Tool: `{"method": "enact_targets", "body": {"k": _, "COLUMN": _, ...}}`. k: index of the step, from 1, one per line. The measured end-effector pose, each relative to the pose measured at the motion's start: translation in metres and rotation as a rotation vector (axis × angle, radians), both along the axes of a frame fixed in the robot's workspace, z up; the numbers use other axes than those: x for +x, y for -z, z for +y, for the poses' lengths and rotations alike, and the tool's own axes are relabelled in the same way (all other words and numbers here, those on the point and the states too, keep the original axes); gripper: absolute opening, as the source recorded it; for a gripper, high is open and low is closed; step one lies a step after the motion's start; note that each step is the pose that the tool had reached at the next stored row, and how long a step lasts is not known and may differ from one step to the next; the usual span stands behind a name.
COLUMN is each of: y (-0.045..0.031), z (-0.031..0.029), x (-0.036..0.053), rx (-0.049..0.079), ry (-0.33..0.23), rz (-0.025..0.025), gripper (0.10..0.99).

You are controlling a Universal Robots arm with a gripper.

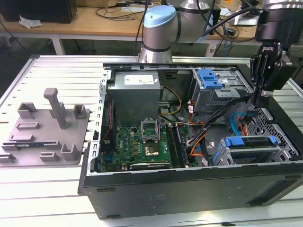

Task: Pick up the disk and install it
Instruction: 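Insert the first disk wire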

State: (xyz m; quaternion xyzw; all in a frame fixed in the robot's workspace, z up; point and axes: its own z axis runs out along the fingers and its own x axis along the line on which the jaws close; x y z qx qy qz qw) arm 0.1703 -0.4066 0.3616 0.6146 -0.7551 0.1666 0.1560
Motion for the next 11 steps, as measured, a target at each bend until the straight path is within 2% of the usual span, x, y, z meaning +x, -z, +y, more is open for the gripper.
{"method": "enact_targets", "body": {"k": 1, "y": 0.0017, "z": 0.0008, "x": -0.0001, "rx": 0.000, "ry": 0.004, "rz": 0.0001, "gripper": 0.259}}
{"method": "enact_targets", "body": {"k": 2, "y": 0.0123, "z": 0.0090, "x": 0.0004, "rx": -0.008, "ry": 0.010, "rz": 0.0065, "gripper": 0.259}}
{"method": "enact_targets", "body": {"k": 3, "y": 0.0183, "z": 0.0090, "x": 0.0037, "rx": -0.011, "ry": -0.038, "rz": 0.0256, "gripper": 0.259}}
{"method": "enact_targets", "body": {"k": 4, "y": 0.0222, "z": 0.0094, "x": 0.0028, "rx": -0.012, "ry": -0.063, "rz": 0.0303, "gripper": 0.259}}
{"method": "enact_targets", "body": {"k": 9, "y": 0.0314, "z": 0.0118, "x": 0.0012, "rx": -0.013, "ry": -0.063, "rz": 0.0298, "gripper": 0.259}}
{"method": "enact_targets", "body": {"k": 11, "y": 0.0329, "z": 0.0125, "x": 0.0012, "rx": -0.013, "ry": -0.063, "rz": 0.0290, "gripper": 0.259}}
